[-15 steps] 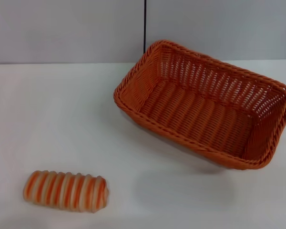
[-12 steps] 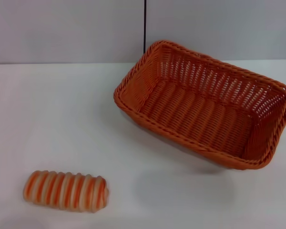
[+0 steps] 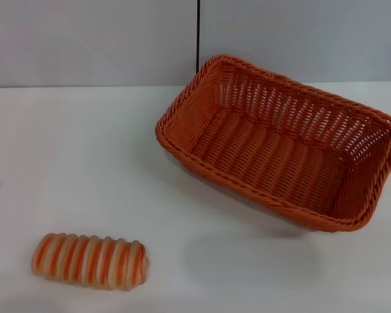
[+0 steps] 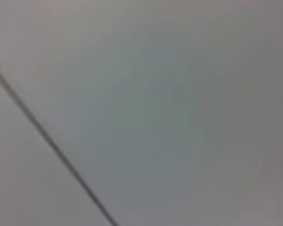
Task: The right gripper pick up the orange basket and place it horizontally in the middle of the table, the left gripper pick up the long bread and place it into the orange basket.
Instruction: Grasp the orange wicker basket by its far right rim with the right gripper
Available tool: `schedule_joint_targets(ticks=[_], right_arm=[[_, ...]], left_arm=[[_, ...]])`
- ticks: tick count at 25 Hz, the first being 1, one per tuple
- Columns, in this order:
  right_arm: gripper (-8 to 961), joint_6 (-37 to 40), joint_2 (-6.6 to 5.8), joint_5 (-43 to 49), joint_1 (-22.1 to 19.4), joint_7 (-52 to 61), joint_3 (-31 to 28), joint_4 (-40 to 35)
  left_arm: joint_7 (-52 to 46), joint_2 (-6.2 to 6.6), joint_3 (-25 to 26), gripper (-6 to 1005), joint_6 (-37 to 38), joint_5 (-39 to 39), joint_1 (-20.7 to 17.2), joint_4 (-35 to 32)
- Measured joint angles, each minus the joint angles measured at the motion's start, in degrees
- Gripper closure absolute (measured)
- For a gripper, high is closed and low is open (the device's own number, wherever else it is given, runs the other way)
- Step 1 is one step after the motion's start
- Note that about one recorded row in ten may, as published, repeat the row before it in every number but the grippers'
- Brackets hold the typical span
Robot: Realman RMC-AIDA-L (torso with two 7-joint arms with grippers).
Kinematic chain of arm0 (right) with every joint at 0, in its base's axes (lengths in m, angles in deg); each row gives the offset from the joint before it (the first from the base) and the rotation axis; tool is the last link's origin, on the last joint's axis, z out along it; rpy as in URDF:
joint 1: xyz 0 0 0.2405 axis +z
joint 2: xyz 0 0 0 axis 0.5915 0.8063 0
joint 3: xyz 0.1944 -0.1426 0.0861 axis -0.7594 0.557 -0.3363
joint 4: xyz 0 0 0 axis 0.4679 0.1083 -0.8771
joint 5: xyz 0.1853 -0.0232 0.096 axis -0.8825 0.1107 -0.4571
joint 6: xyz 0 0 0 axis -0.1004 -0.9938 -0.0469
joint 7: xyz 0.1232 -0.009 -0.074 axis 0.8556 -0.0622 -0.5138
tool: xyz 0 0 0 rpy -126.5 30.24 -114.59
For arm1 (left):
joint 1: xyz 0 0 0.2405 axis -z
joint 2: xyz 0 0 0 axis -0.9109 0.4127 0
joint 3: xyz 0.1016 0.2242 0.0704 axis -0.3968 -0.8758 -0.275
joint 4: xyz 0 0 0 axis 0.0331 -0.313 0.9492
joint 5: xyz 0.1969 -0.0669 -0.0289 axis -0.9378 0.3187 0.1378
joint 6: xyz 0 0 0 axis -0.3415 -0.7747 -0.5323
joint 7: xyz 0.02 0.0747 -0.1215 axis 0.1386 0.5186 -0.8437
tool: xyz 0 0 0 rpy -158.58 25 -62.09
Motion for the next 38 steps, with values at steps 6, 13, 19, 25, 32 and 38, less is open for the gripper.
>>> schedule_joint_targets(ticks=[6, 13, 19, 25, 32, 38], right_arm=[[181, -3.61, -0.03, 0.06, -0.03, 0.4, 5.38, -3.5], [182, -7.43, -1.11, 0.08, -0.82, 10.46, 17.14, -16.14], [182, -10.32, -4.78, 1.43, -0.64, 21.81, 27.07, -27.78], [183, -10.92, -9.27, 11.63, 2.28, 37.27, 33.6, -38.87], [183, -13.04, -10.69, 22.57, 6.85, 48.67, 34.45, -45.56], [184, -17.18, -13.71, 34.57, 12.51, 60.23, 40.71, -50.5]], left_arm=[[-2.49, 0.08, 0.04, 980, -0.71, -0.01, 0.63, -0.57], [-2.87, 0.14, -0.01, 978, -1.04, -0.17, 0.78, -0.68], [-2.91, 0.14, -0.26, 976, -1.23, -0.4, 1.93, -2.07], [-2.94, 0.11, -1.71, 975, -1.42, -0.51, 2.04, -3.04], [-2.95, 0.11, -2.97, 973, -1.57, -0.57, 2.11, -3.43], [-2.95, 0.11, -3.75, 971, -2.19, -0.57, 2.45, -3.41]])
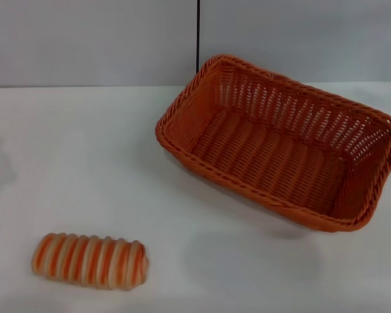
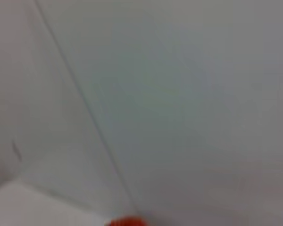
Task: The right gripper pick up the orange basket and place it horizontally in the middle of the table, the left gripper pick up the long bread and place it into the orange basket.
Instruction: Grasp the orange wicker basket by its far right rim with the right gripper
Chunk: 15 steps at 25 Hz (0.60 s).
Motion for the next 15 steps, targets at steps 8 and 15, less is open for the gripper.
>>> schedule_joint_targets(ticks=[8, 15], right_arm=[[184, -3.37, -1.63, 16.95, 9.93, 5.46, 6.54, 0.16], [185, -3.11, 0.65, 29.07, 15.16, 5.85, 8.87, 0.3]], left_arm=[[0.0, -0.06, -1.81, 968, -1.4, 0.0, 0.54, 0.0], [0.0, -0.09, -2.57, 966, -2.36, 0.0, 0.57, -0.02]])
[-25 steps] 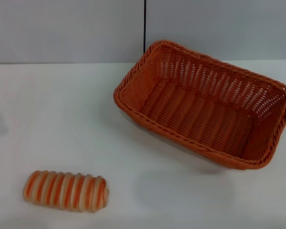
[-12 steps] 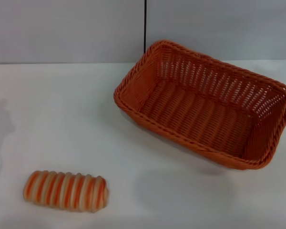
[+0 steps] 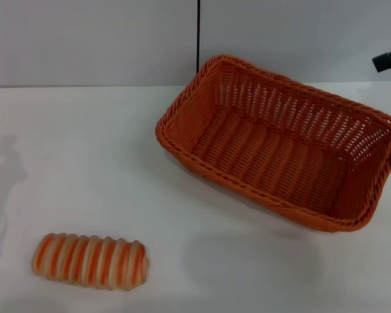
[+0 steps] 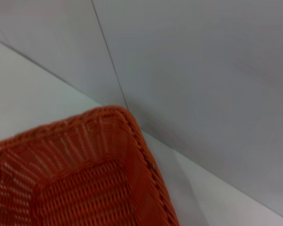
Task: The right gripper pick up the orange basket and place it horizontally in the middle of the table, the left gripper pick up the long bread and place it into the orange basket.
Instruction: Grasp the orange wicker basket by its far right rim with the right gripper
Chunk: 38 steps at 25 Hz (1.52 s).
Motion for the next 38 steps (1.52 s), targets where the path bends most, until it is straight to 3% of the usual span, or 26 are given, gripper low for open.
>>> schedule_joint_targets(ticks=[16, 26, 38], right_arm=[[237, 4.96, 2.34, 1.44, -2.0, -3.06, -0.07, 6.47], [284, 8.91, 3.22, 1.92, -2.3, -4.82, 0.41, 12.94], [341, 10.23, 4.15, 2.16, -2.89, -7.57, 0.49, 14.48]], left_arm=[[0.06, -0.06, -0.97, 962, -1.16, 0.0, -0.6, 0.03], [0.07, -0.13, -1.14, 959, -1.35, 0.0, -0.77, -0.05], [0.02, -0.15, -1.23, 956, -1.9, 0.01, -1.49, 0.37]])
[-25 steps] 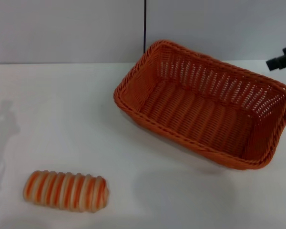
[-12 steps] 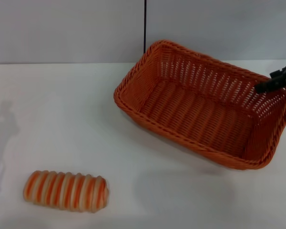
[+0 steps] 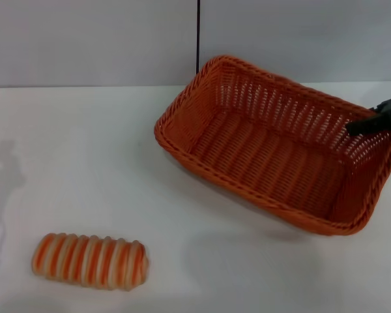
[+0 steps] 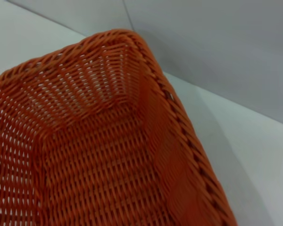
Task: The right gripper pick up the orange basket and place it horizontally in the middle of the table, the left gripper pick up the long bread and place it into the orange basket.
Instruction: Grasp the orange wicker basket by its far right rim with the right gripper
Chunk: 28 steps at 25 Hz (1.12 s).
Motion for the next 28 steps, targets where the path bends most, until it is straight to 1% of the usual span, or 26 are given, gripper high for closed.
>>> schedule_joint_targets(ticks=[3, 8, 12, 16, 22, 25, 28], right_arm=[[355, -0.14, 0.27, 0.0, -0.18, -0.33, 0.0, -0.17], [606, -0.28, 0.3, 0.0, -0.43, -0.5, 0.0, -0.67], [696, -0.21, 0.37, -0.29, -0.83, -0.98, -0.34, -1.07], [785, 0.15, 0.38, -2.53, -1.49, -1.49, -2.28, -1.64], [788, -1.46, 0.5, -10.54, -4.32, -1.94, -2.7, -6.65], [789, -4.02, 0.54, -14.23, -5.63, -2.59, -2.61, -9.95], [790, -8.22, 0.5, -16.45, -6.31, -3.34, -2.9, -13.2]], left_arm=[[-0.01, 0.0, 0.0, 955, -0.04, 0.0, -0.01, 0.07], [-0.02, 0.0, 0.01, 953, -0.17, 0.0, 0.01, 0.16], [-0.03, 0.0, 0.01, 952, -0.48, 0.0, 0.06, 0.18], [-0.02, 0.0, 0.01, 951, -0.59, 0.0, 0.08, 0.19], [-0.02, 0.01, 0.01, 949, -0.35, 0.0, 0.17, 0.18], [-0.02, 0.0, 0.0, 948, -0.23, 0.06, 0.21, 0.26], [-0.02, 0.0, 0.01, 948, -0.19, 0.18, 0.34, 0.27]])
